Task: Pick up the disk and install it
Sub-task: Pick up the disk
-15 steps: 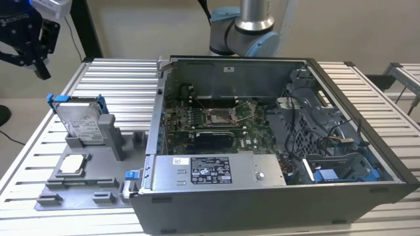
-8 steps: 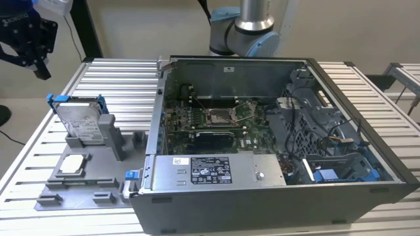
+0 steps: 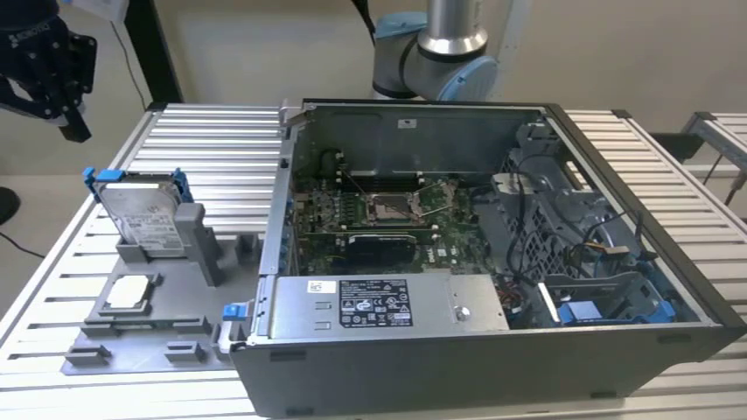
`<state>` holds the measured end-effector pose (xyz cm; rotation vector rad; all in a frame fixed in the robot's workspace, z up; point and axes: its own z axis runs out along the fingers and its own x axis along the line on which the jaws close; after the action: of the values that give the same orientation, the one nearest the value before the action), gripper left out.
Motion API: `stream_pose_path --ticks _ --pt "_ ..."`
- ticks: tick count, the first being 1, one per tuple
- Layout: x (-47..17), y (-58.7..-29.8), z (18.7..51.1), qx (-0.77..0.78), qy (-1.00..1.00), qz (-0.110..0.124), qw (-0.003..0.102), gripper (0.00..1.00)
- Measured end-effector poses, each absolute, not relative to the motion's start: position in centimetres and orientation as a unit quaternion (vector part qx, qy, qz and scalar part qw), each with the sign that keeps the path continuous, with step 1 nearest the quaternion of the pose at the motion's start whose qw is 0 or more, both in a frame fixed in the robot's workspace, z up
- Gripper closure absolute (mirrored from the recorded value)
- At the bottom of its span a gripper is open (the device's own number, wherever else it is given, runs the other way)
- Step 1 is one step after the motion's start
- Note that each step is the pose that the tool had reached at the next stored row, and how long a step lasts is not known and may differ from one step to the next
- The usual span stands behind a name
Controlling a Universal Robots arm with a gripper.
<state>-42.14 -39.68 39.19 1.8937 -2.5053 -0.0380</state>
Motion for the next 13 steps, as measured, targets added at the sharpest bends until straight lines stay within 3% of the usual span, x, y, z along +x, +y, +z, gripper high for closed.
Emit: stream_pose_path --ticks 13 --pt "-42.14 -39.67 39.08 0.693 -0.721 -0.012 0.001 1.00"
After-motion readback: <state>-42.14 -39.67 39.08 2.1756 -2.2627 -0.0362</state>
